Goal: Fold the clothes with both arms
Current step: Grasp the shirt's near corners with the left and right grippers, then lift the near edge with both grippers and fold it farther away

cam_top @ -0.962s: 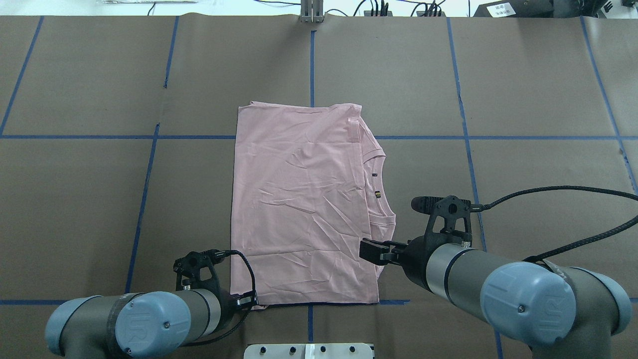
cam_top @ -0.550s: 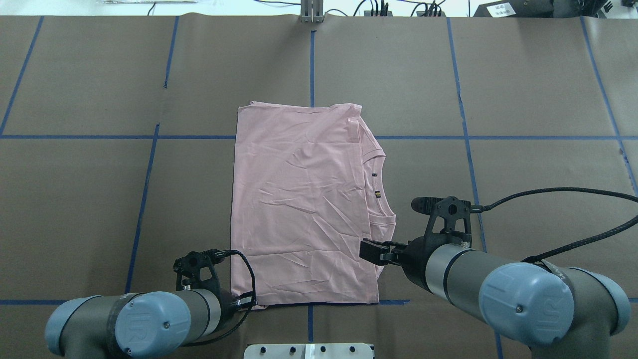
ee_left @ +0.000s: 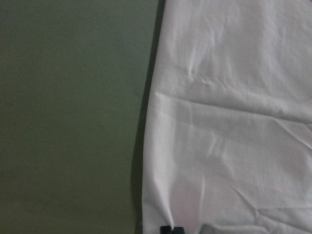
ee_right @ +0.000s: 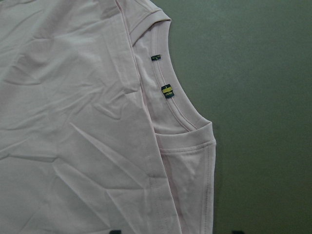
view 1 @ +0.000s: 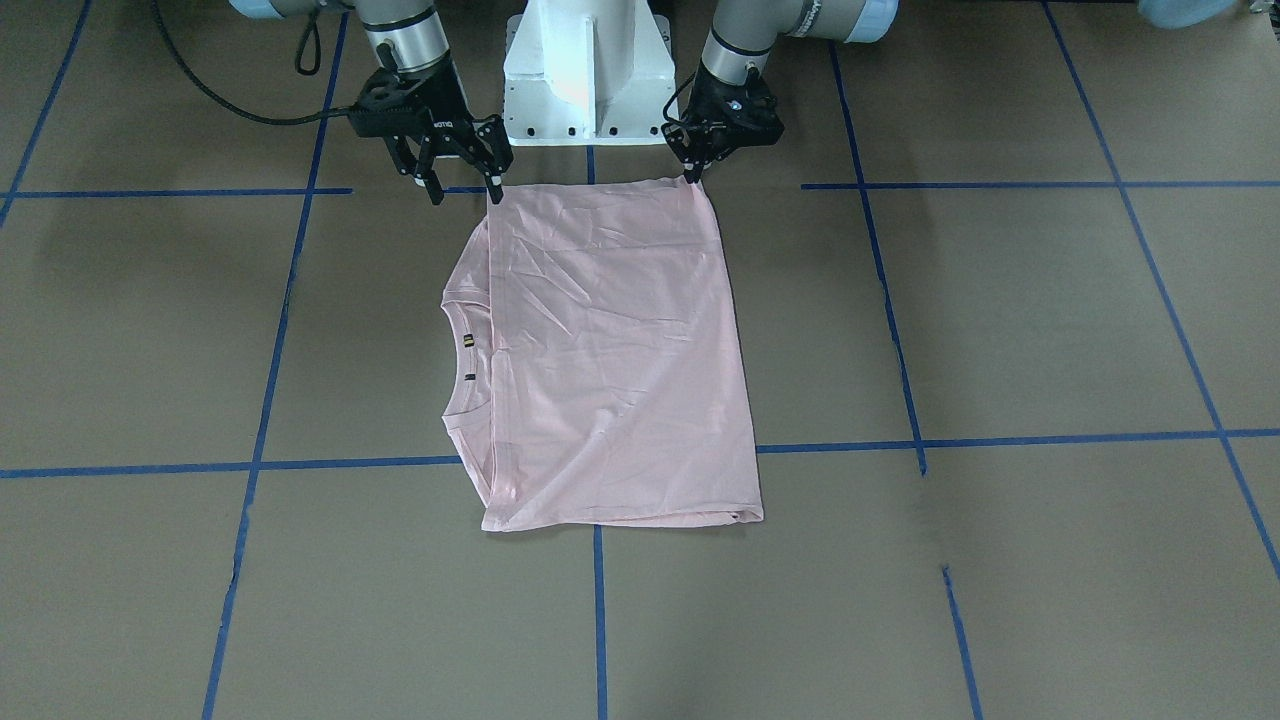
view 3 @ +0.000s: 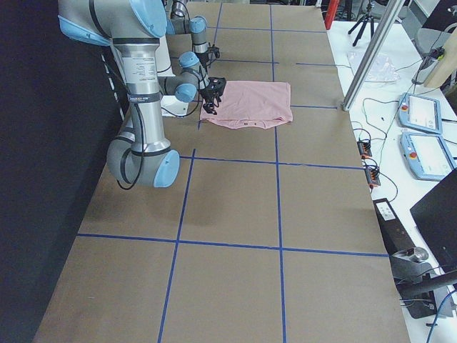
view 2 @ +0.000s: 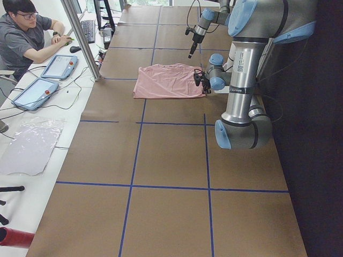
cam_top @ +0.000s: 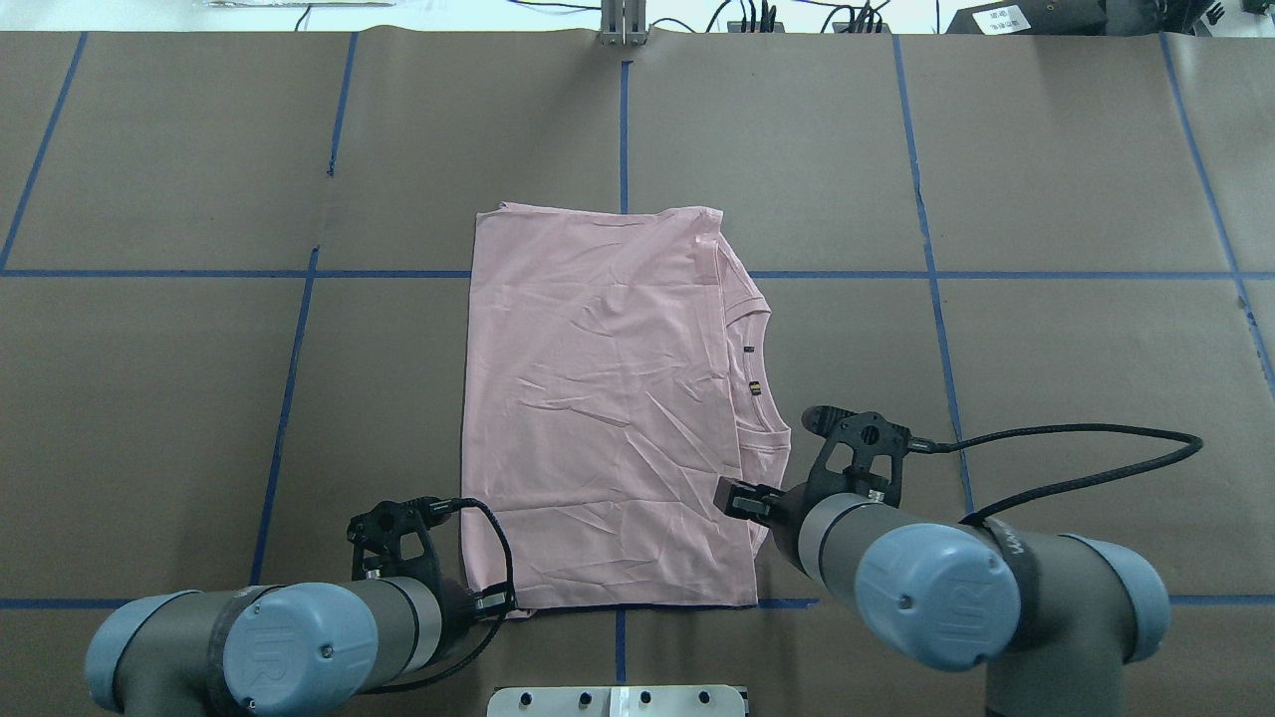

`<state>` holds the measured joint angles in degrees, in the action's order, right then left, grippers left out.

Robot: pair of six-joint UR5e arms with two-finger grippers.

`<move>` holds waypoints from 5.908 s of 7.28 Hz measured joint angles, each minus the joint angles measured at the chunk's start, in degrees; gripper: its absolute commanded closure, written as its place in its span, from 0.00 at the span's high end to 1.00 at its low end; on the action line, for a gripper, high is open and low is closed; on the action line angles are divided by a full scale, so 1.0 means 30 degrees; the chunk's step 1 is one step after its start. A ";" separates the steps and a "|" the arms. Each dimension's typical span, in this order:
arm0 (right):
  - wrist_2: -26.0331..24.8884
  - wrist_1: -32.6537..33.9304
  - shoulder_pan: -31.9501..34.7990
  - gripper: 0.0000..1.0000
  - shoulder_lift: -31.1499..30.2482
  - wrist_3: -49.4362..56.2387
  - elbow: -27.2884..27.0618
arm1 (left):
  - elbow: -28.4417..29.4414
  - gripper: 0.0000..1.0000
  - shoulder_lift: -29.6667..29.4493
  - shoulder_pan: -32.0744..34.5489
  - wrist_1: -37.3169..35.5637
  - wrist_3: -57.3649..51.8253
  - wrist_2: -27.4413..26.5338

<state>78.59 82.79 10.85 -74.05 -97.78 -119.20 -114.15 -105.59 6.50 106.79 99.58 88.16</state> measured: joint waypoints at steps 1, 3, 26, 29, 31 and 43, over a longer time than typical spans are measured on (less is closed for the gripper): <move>0.0014 0.1056 -0.0065 0.69 0.1095 -0.0736 0.1040 | -0.0038 0.00 -0.0102 0.0000 0.0000 0.0005 -0.0001; 0.0089 0.1609 -0.0195 0.71 0.2143 -0.1556 0.2524 | -0.0059 0.00 -0.0231 0.0001 0.0000 0.0025 -0.0020; 0.0124 0.1940 -0.1866 0.00 0.2617 -0.5033 0.3382 | -0.0064 0.00 -0.0296 -0.0029 -0.0005 0.0029 -0.0206; -0.0022 0.1916 -0.1830 0.00 0.2634 -0.5276 0.3149 | -0.0193 0.00 -0.0354 -0.0016 -0.0043 -0.0080 -0.0169; 0.0040 0.2473 -0.1702 0.00 0.2573 -0.5195 0.1856 | -0.1978 0.00 -0.0261 0.0173 -0.0786 -0.1200 0.0131; 0.1071 0.6938 0.1486 0.00 0.4702 -0.2058 -0.0249 | -0.4321 0.00 -0.3752 0.5241 -0.9361 -0.6499 0.3405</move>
<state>81.80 103.61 15.31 -59.94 -103.96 -119.95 -127.12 -116.85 22.23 78.70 80.08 98.37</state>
